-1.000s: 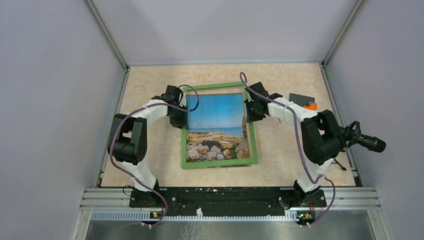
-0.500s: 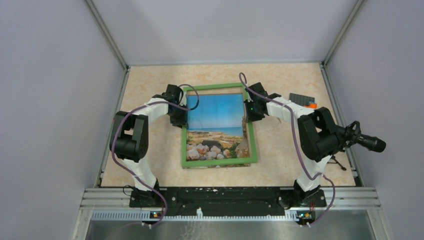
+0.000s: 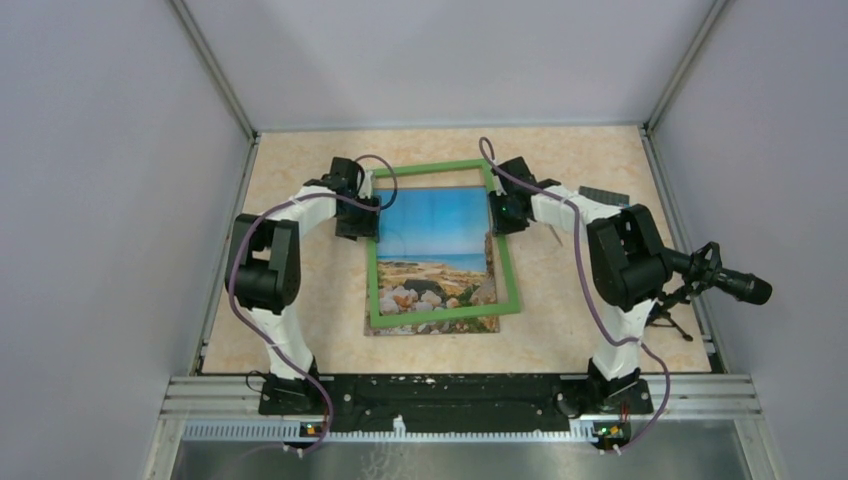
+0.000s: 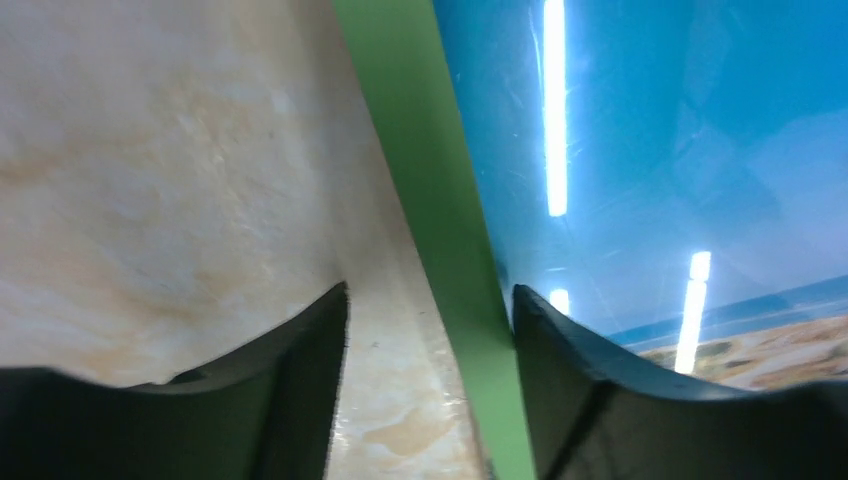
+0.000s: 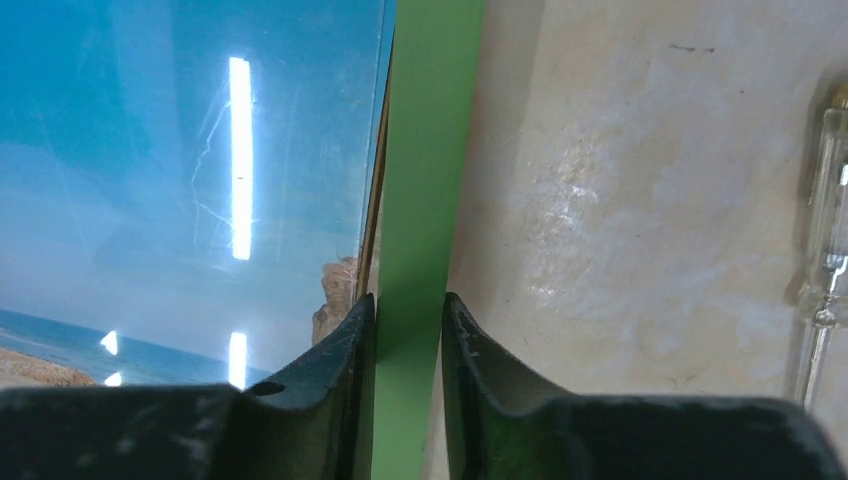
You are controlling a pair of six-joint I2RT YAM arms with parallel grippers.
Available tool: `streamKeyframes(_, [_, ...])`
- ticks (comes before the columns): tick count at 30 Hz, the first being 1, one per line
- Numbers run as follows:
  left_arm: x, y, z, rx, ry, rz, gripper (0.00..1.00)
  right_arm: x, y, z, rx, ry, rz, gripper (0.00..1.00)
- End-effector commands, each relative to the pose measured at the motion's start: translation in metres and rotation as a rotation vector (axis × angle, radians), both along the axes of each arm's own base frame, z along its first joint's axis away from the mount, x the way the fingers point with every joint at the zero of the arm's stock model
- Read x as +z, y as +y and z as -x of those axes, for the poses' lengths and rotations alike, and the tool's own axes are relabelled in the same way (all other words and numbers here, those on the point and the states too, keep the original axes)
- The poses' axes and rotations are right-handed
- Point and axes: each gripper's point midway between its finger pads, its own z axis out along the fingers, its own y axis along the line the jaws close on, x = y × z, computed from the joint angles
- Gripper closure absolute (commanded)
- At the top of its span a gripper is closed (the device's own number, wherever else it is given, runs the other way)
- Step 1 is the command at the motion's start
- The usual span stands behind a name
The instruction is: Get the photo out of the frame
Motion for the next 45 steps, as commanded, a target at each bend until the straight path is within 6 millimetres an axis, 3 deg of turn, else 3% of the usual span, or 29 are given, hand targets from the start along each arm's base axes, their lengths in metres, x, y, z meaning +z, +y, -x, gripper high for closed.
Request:
streamKeyframes(1, [0.042,0.019,-0.029,-0.100,-0.227,-0.079,0.28,0.020,0.003,-0.010,0.068,-0.016,-0.017,0.61])
streamKeyframes(2, [0.053,0.020,-0.028,-0.142,-0.269,-0.090,0.19,0.024,0.003,-0.008,0.066,-0.009,-0.031,0.50])
streamKeyframes(4, [0.076,0.017,-0.021,-0.260,-0.344,-0.099,0.11,0.031,0.001,-0.004,0.068,0.001,-0.051,0.39])
streamKeyframes(6, [0.096,0.004,0.003,-0.461,-0.391,-0.061,0.05,0.039,-0.002,0.001,0.076,0.008,-0.071,0.31])
streamKeyframes(9, [0.109,-0.025,0.058,-0.811,-0.462,0.019,0.01,0.049,-0.001,0.012,0.107,0.014,-0.109,0.23])
streamKeyframes(14, [0.084,-0.048,0.141,-1.184,-0.497,-0.078,0.01,0.061,0.003,0.028,0.168,0.010,-0.161,0.12])
streamKeyframes(21, [0.053,-0.056,0.202,-1.424,-0.475,-0.093,0.01,0.066,-0.002,0.036,0.201,-0.003,-0.159,0.06])
streamKeyframes(26, [0.025,-0.057,0.208,-1.476,-0.440,-0.228,0.01,0.063,-0.005,0.037,0.193,0.001,-0.154,0.06])
streamKeyframes(34, [0.005,-0.070,0.205,-1.492,-0.465,-0.339,0.01,0.064,-0.009,0.034,0.179,-0.004,-0.141,0.06])
streamKeyframes(40, [0.003,-0.074,0.199,-1.480,-0.488,-0.368,0.01,0.065,-0.011,0.034,0.175,-0.007,-0.136,0.06])
streamKeyframes(45, [0.017,-0.073,0.185,-1.424,-0.485,-0.425,0.09,0.065,-0.013,0.034,0.173,-0.006,-0.136,0.06])
